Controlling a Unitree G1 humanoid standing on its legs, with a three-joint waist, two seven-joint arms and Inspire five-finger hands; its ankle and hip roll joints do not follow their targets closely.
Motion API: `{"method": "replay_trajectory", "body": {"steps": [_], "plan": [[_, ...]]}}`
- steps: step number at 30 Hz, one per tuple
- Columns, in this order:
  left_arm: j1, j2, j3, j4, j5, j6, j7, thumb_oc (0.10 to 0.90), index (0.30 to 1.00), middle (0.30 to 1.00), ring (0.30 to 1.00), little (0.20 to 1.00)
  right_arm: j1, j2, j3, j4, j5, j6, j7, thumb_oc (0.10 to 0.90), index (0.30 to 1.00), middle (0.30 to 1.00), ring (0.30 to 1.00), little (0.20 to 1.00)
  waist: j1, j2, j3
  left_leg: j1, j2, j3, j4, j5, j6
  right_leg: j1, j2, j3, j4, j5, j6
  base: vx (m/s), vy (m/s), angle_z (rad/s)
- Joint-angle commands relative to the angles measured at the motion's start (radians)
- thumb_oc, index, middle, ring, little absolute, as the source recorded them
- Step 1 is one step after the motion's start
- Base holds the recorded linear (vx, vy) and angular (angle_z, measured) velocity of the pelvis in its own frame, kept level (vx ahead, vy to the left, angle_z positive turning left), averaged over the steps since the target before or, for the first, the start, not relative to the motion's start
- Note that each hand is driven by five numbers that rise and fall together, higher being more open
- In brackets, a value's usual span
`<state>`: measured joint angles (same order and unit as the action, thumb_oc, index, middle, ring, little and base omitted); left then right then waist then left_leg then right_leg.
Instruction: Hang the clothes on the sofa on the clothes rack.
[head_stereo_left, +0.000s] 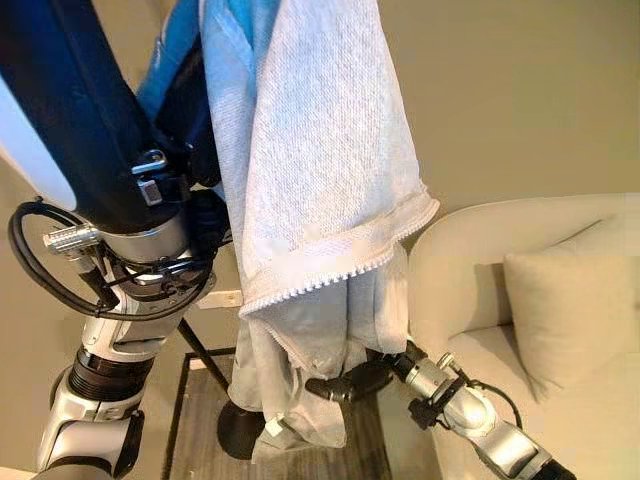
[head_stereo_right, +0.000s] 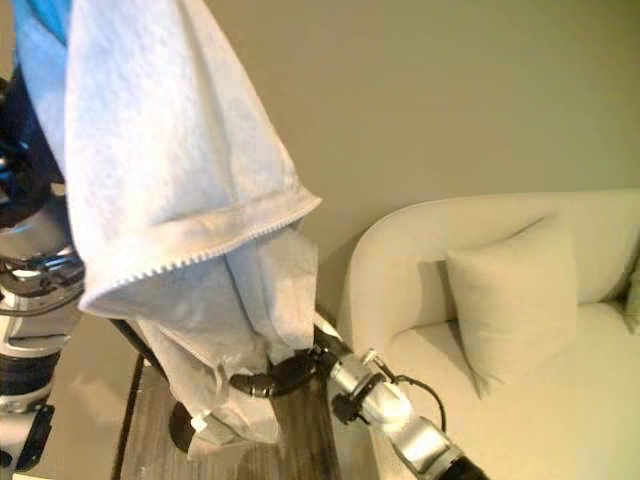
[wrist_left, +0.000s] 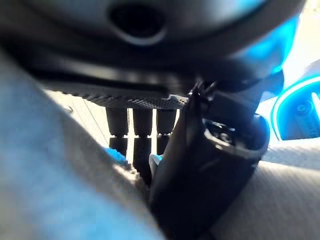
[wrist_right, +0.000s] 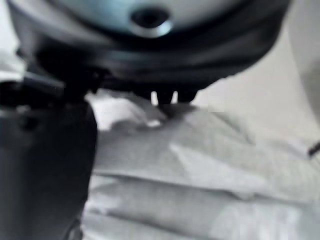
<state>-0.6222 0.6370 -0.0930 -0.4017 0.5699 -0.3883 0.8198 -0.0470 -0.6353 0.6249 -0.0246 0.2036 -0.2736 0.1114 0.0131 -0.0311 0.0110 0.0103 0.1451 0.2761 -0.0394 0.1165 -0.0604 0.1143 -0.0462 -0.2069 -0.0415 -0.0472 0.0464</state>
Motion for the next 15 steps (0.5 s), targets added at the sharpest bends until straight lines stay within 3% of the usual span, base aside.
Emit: {"method": "replay_trajectory", "body": {"steps": [1,3,4,6,10,12,15], "plan": [[-0.102,0.047,0.06,0.051,-0.037,0.05,0.028,0.4,0.3,0.3,0.3,0.3,-0.055,0.036,-0.005,-0.112,0.078,-0.076,0.047,0.8,0.9,0.9,0.9,0.9,0.003,-0.041,-0.032,-0.064,-0.11,-0.003,-0.041,-0.02,0.009,0.069,0.004,0.023,-0.046,-0.065,0.034,-0.22,-0.128,0.25],[-0.104,0.047,0.06,0.055,-0.034,0.055,0.031,0.4,0.3,0.3,0.3,0.3,-0.051,0.043,0.009,-0.091,0.085,-0.074,0.053,0.8,0.9,0.9,0.9,0.9,0.002,-0.038,-0.03,-0.072,-0.103,-0.008,-0.046,-0.002,0.002,0.064,0.011,0.016,-0.046,-0.066,0.03,-0.19,-0.073,0.23],[-0.127,0.051,0.06,0.068,-0.029,0.069,0.043,0.4,0.3,0.3,0.3,0.3,-0.054,0.06,0.044,-0.051,0.104,-0.063,0.067,0.8,0.9,0.9,0.9,0.9,0.008,-0.033,-0.009,-0.104,-0.088,-0.019,-0.045,0.033,-0.021,0.05,0.018,0.01,-0.046,-0.061,0.021,-0.25,-0.078,0.2],[-0.142,0.057,0.063,0.073,-0.021,0.077,0.051,0.4,0.3,0.3,0.3,0.3,-0.065,0.074,0.063,-0.026,0.114,-0.062,0.075,0.8,0.9,0.9,0.9,0.9,0.006,-0.031,0.001,-0.115,-0.084,-0.03,-0.044,0.038,-0.029,0.042,0.019,0.005,-0.046,-0.056,0.018,-0.2,-0.032,0.14],[-0.175,0.05,0.057,0.086,-0.021,0.089,0.056,0.4,0.3,0.3,0.3,0.3,-0.093,0.114,0.129,0.041,0.108,-0.05,0.079,0.8,0.9,0.9,0.9,0.9,-0.002,-0.028,0.018,-0.091,-0.063,-0.037,0.035,-0.036,-0.023,0.017,-0.008,-0.015,-0.046,-0.028,0.02,-0.16,0.032,0.1],[-0.192,0.017,0.035,0.095,-0.033,0.086,0.049,0.4,0.3,0.3,0.3,0.3,-0.108,0.134,0.163,0.078,0.109,-0.037,0.087,0.8,0.9,0.9,0.9,0.9,-0.016,-0.021,0.004,-0.024,-0.041,-0.043,0.062,-0.096,-0.026,0.005,-0.029,-0.014,-0.046,-0.016,0.027,-0.07,0.135,0.16],[-0.206,0.0,0.017,0.107,-0.042,0.083,0.044,0.4,0.3,0.3,0.3,0.3,-0.112,0.139,0.171,0.088,0.121,-0.031,0.096,0.8,0.9,0.9,0.9,0.9,-0.025,-0.013,-0.005,0.019,-0.02,-0.042,0.062,-0.109,-0.029,-0.005,-0.035,-0.01,-0.046,-0.012,0.029,-0.04,0.123,-0.03]]}}
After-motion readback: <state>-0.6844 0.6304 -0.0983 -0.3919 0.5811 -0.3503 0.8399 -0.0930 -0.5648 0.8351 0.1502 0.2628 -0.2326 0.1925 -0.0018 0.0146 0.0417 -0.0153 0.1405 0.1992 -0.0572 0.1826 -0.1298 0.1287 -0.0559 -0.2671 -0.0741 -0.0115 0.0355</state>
